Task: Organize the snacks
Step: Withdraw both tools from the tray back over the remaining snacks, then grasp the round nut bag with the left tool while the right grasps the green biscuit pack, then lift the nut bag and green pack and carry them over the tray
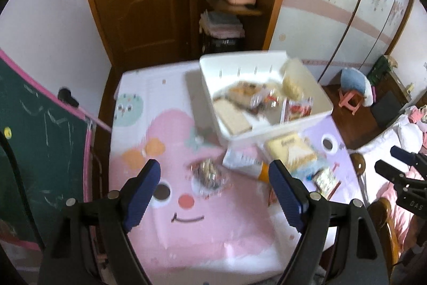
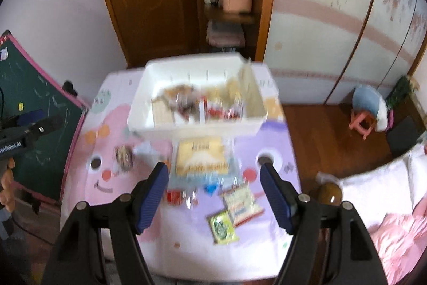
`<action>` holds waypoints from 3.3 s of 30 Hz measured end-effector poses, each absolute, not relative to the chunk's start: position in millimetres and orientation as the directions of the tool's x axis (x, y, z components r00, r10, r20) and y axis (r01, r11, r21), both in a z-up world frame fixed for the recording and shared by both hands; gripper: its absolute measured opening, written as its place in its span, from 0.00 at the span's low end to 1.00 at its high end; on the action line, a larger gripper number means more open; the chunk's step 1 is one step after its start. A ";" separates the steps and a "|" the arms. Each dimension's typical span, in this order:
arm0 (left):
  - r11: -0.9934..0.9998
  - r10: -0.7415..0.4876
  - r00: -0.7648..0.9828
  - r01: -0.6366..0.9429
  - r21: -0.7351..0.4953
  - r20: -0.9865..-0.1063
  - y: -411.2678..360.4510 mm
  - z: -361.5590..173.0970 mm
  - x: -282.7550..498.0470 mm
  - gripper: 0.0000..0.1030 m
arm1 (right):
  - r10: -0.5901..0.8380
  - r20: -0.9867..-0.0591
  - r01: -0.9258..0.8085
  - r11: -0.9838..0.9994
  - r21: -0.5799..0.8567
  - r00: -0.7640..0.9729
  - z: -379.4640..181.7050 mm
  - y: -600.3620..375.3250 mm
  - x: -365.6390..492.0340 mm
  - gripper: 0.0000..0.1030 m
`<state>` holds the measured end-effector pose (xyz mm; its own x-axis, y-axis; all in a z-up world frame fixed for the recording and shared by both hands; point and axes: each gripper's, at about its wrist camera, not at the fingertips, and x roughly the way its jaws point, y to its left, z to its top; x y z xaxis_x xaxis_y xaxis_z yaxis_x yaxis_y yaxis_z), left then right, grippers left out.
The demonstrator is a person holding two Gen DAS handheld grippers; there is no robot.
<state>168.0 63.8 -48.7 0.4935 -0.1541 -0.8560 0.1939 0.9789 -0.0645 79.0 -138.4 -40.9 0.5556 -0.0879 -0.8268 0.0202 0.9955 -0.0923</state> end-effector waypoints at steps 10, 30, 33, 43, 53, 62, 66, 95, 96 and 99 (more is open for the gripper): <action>0.988 -0.118 0.322 0.133 -0.078 -0.940 89.3 -132.5 146.1 0.80 | -0.097 -0.936 0.046 0.995 -0.087 0.338 -137.2 -157.8 58.9 0.70; 0.999 -0.014 0.147 0.039 -0.009 -0.989 85.0 -235.2 198.0 0.80 | -0.043 -0.973 0.014 0.999 -0.040 0.228 -209.4 -185.9 58.5 0.69; 1.000 -0.029 0.123 0.012 -0.028 -0.992 84.2 -245.8 212.5 0.80 | -0.031 -0.975 -0.003 0.999 -0.033 0.219 -218.5 -188.0 63.5 0.69; 0.998 -0.038 0.124 -0.042 -0.043 -0.992 75.3 -261.5 251.9 0.80 | -0.028 -0.985 -0.095 0.994 -0.044 0.167 -240.2 -172.7 70.5 0.54; 0.997 -0.039 0.099 -0.058 -0.045 -0.994 61.6 -279.2 271.3 0.80 | -0.037 -0.986 -0.171 0.983 -0.066 0.165 -249.0 -148.0 73.2 0.54; 0.988 -0.089 0.106 -0.119 -0.102 -0.990 62.3 -286.1 278.4 0.70 | -0.045 -0.986 -0.182 0.981 -0.074 0.161 -253.6 -144.6 73.7 0.54; 0.988 -0.100 0.149 -0.106 -0.117 -0.984 61.1 -279.7 276.9 0.50 | -0.079 -0.981 -0.200 0.973 -0.114 0.175 -256.5 -134.1 76.4 0.41; 0.954 -0.229 0.302 0.260 -0.152 -0.925 26.9 -155.1 110.5 0.42 | -0.019 -0.963 -0.288 0.952 -0.099 0.267 -190.2 -68.2 40.5 0.35; 0.951 -0.233 0.339 0.273 -0.142 -0.912 27.2 -141.7 108.5 0.42 | -0.019 -0.958 -0.289 0.952 -0.105 0.285 -182.2 -65.8 40.4 0.35; 0.946 -0.239 0.435 0.307 -0.106 -0.868 27.8 -105.0 104.6 0.42 | -0.009 -0.940 -0.293 0.949 -0.115 0.340 -157.4 -70.1 45.8 0.35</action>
